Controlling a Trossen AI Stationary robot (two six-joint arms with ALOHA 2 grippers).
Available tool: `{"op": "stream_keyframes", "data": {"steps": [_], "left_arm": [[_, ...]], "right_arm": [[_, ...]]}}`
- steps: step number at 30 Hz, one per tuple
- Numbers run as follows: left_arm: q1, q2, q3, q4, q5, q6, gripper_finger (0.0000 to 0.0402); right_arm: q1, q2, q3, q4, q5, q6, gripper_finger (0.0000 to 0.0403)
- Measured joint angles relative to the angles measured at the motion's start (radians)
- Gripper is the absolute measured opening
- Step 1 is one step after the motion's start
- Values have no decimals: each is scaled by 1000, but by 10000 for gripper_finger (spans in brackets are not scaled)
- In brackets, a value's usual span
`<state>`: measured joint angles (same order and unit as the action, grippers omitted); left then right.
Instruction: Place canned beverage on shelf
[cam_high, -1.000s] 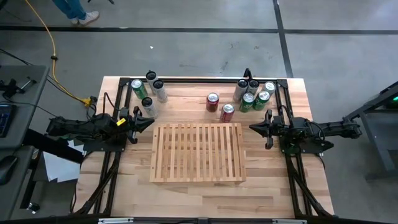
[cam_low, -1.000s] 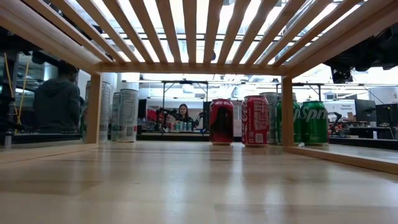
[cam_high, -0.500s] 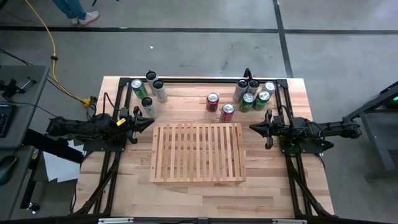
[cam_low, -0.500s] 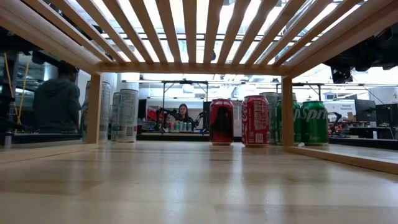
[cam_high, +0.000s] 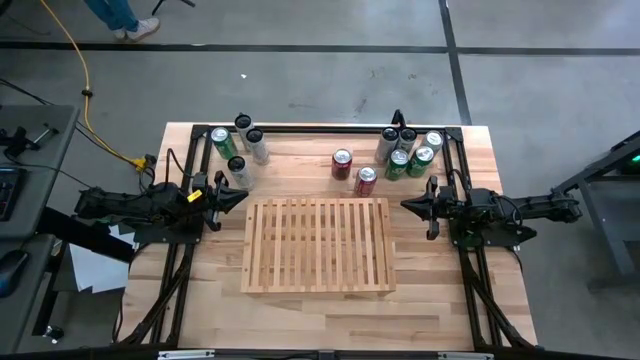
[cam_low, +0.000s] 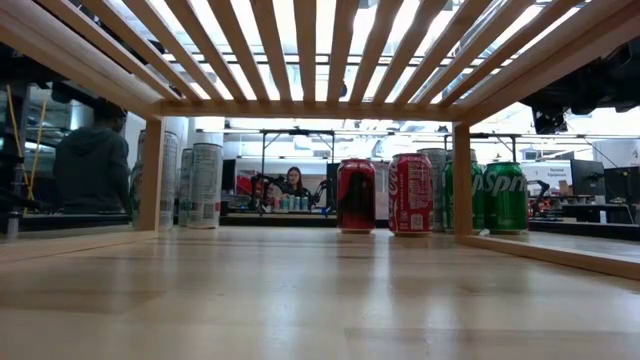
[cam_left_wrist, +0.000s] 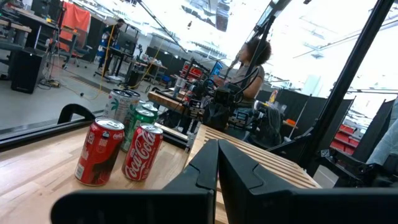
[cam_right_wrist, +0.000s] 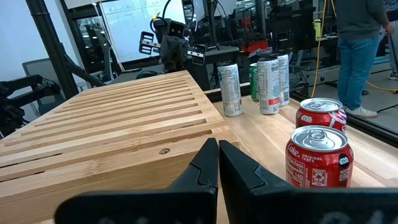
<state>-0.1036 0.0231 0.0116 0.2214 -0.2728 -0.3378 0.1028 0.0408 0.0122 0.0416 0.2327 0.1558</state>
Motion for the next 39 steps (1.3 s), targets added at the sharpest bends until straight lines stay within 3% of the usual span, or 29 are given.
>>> {"op": "stream_keyframes", "data": {"steps": [20, 23, 25, 29, 33, 36, 39], "left_arm": [[0, 0, 0, 0, 0, 0, 3], [0, 0, 0, 0, 0, 0, 3], [0, 0, 0, 0, 0, 0, 3], [0, 0, 0, 0, 0, 0, 3], [0, 0, 0, 0, 0, 0, 3], [0, 0, 0, 0, 0, 0, 3], [0, 0, 0, 0, 0, 0, 3]], "right_arm": [[0, 0, 0, 0, 3, -14, 0], [-8, 1, -1, 53, 115, -88, 0], [-11, -2, -1, 160, 173, -35, 0], [-19, -1, -1, 470, 292, 225, 0], [-34, -1, -1, 617, 480, 266, 0], [-60, 32, 5, 716, 418, 368, 0], [-86, 144, 82, 702, 297, 453, 0]]}}
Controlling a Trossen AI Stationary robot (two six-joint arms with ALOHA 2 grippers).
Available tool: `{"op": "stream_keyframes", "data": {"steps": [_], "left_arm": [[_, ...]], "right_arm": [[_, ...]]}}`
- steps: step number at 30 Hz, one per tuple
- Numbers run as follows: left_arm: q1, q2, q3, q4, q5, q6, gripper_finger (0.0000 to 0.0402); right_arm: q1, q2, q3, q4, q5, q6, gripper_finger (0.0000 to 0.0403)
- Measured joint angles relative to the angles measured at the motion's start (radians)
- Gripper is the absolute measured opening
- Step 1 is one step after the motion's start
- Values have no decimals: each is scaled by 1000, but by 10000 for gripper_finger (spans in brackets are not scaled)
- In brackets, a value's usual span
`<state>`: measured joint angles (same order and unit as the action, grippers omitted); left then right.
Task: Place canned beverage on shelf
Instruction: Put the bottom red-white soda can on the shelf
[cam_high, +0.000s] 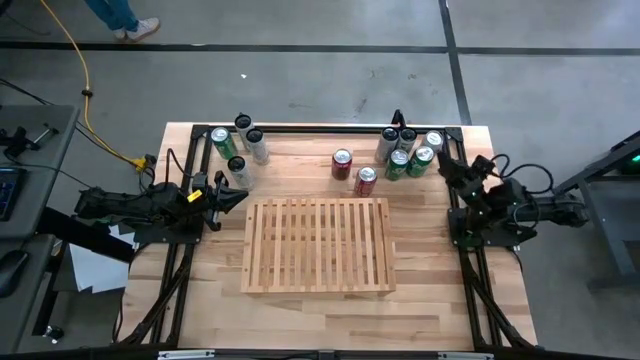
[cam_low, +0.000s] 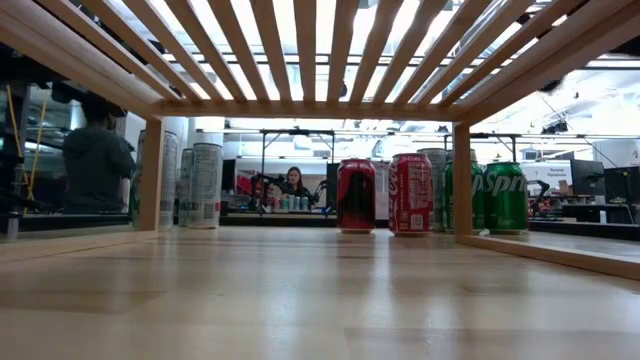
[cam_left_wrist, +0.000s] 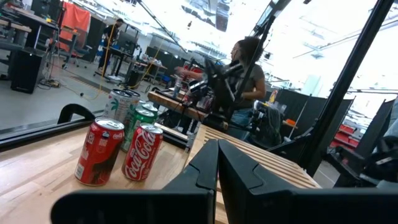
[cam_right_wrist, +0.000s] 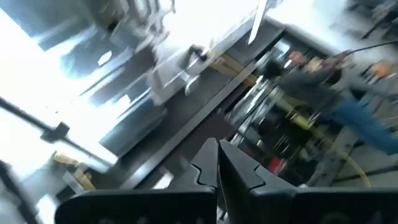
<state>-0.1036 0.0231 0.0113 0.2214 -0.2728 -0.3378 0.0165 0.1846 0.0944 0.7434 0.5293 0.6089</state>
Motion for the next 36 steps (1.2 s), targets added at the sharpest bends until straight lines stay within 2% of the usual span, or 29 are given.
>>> {"op": "stream_keyframes", "data": {"steps": [3, 5, 10, 12, 15, 18, 22, 27, 31, 33, 36], "left_arm": [[0, 0, 0, 0, 0, 0, 3], [0, 0, 0, 0, 0, 0, 3], [0, 0, 0, 0, 0, 0, 3], [0, 0, 0, 0, 0, 0, 3], [0, 0, 0, 0, 0, 0, 3], [0, 0, 0, 0, 0, 0, 3], [0, 0, 0, 0, 0, 0, 3], [0, 0, 0, 0, 0, 0, 3], [0, 0, 0, 0, 0, 0, 3], [0, 0, 0, 0, 0, 0, 3], [0, 0, 0, 0, 0, 0, 3]], "right_arm": [[-16, 163, 142, -72, -36, -31, 0], [-27, 285, 250, -183, -37, -76, 0], [-72, 552, 518, -628, -37, -90, 0], [-91, 648, 603, -793, -37, -76, 0], [-122, 768, 720, -936, -37, -10, 0], [-167, 876, 833, -1078, -91, 38, 10], [-213, 1011, 975, -1257, -153, 18, 71], [-273, 1166, 1107, -1450, -235, 20, 203], [-328, 1276, 1173, -1552, -369, 20, 295], [-347, 1322, 1198, -1589, -407, 24, 323], [-365, 1381, 1222, -1642, -412, 41, 343]]}}
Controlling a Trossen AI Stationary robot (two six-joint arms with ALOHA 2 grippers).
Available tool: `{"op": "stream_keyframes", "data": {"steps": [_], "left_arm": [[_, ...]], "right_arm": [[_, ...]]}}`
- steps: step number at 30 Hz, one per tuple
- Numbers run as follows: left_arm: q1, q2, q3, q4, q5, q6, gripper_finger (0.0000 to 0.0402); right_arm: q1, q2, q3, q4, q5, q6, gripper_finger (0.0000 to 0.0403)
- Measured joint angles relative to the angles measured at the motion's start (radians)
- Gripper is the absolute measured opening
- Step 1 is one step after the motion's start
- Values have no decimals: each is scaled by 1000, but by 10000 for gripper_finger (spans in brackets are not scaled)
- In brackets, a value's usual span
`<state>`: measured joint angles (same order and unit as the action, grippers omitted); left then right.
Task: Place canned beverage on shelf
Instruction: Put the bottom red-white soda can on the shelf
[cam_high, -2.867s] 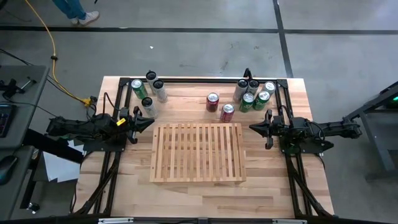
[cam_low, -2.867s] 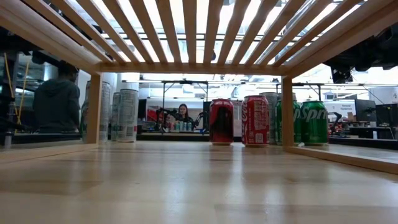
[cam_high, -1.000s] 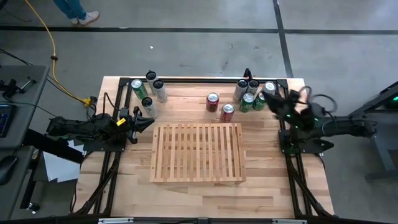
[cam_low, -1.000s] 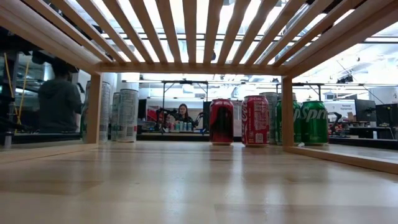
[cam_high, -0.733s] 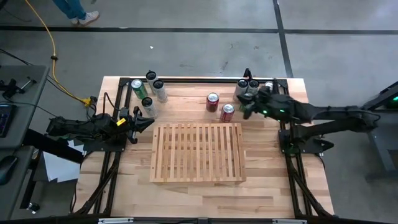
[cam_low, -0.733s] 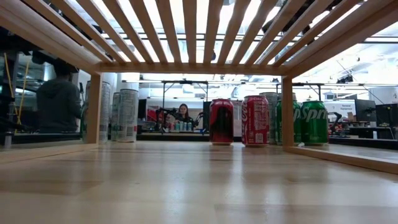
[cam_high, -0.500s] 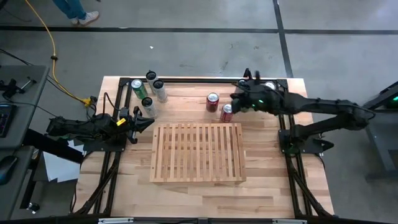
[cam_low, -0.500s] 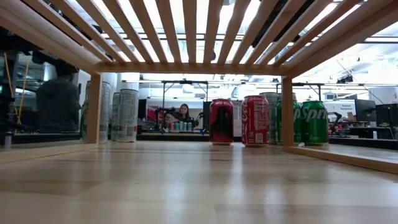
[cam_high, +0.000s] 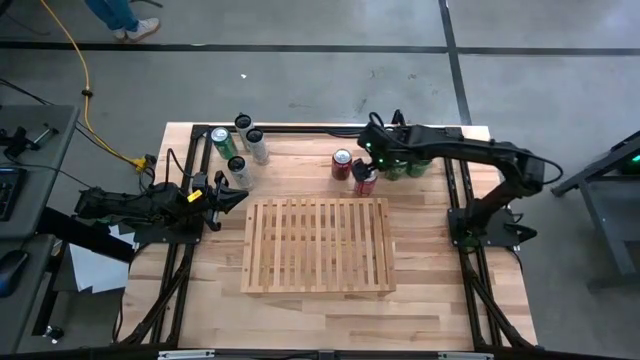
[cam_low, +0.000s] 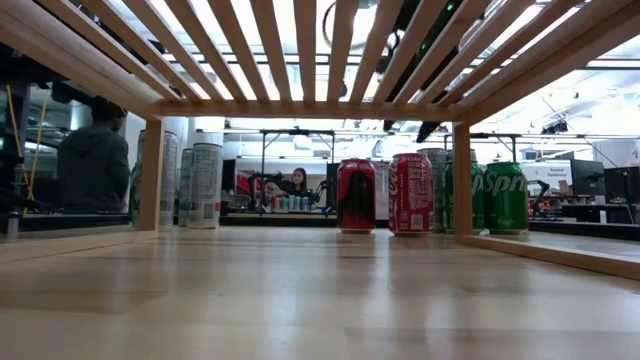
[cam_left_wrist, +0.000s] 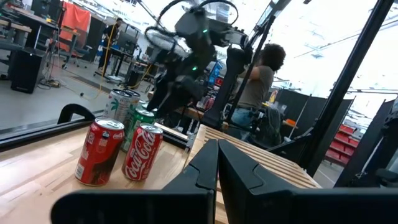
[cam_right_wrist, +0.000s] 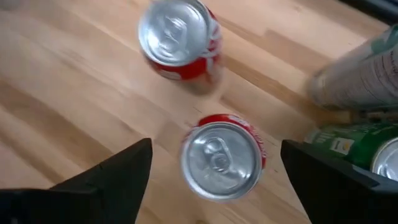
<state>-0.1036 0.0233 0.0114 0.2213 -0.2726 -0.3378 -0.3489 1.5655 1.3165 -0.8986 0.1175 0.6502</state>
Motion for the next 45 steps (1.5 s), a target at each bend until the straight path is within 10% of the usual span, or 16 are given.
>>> {"op": "stream_keyframes", "data": {"steps": [27, 35, 45], "left_arm": [[0, 0, 0, 0, 0, 0, 3], [0, 0, 0, 0, 0, 0, 3], [0, 0, 0, 0, 0, 0, 3]], "right_arm": [[2, 164, 12, -39, -17, -1, 346], [3, 134, 11, -46, -45, -51, 281], [25, 7, 310, -337, -192, -356, 281]]}}
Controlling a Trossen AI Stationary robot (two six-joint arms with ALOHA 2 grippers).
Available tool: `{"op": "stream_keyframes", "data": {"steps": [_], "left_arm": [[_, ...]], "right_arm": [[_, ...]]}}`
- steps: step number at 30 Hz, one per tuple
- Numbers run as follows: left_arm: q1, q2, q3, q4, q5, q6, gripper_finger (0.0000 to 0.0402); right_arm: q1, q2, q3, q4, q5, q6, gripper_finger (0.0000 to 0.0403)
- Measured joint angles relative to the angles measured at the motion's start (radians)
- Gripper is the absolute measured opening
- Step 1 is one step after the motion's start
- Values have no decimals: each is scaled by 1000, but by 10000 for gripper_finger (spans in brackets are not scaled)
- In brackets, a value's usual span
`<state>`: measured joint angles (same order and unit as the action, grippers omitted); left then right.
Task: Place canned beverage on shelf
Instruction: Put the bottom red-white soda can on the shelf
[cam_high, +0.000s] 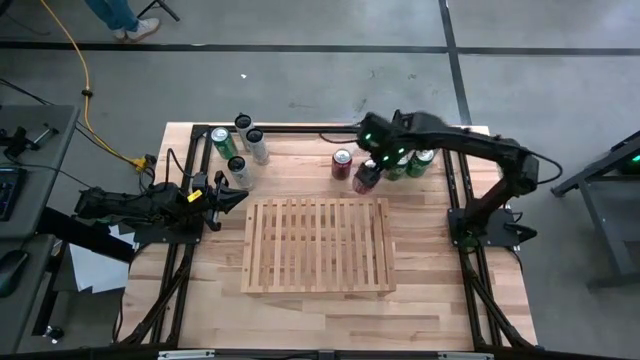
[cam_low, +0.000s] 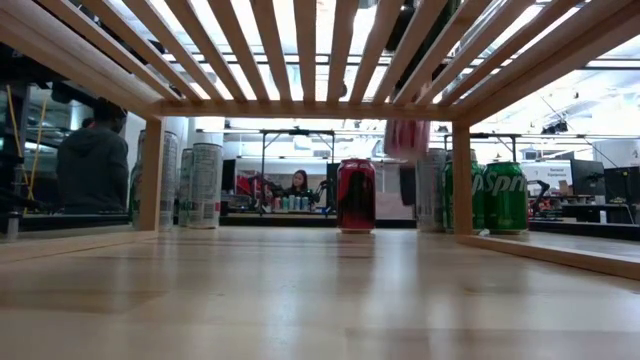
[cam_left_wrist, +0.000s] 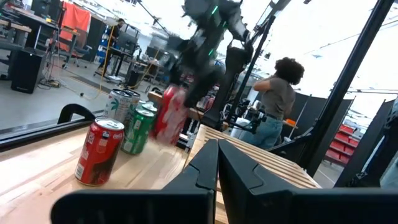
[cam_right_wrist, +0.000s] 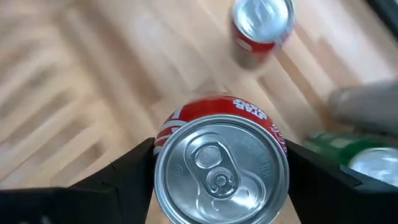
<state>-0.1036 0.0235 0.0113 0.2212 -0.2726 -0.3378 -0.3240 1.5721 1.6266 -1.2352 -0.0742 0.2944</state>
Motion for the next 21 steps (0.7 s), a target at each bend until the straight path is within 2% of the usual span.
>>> {"op": "stream_keyframes", "data": {"steps": [6, 10, 15, 21], "left_arm": [[0, 0, 0, 0, 0, 0, 3], [0, 0, 0, 0, 0, 0, 3], [0, 0, 0, 0, 0, 0, 3], [0, 0, 0, 0, 0, 0, 3]], "right_arm": [[76, -9, 350, -260, -41, -118, 281], [173, -9, 487, -340, -40, -107, 281], [294, -2, 506, -335, -7, -46, 281], [363, 15, 371, -335, 99, -31, 281]]}}
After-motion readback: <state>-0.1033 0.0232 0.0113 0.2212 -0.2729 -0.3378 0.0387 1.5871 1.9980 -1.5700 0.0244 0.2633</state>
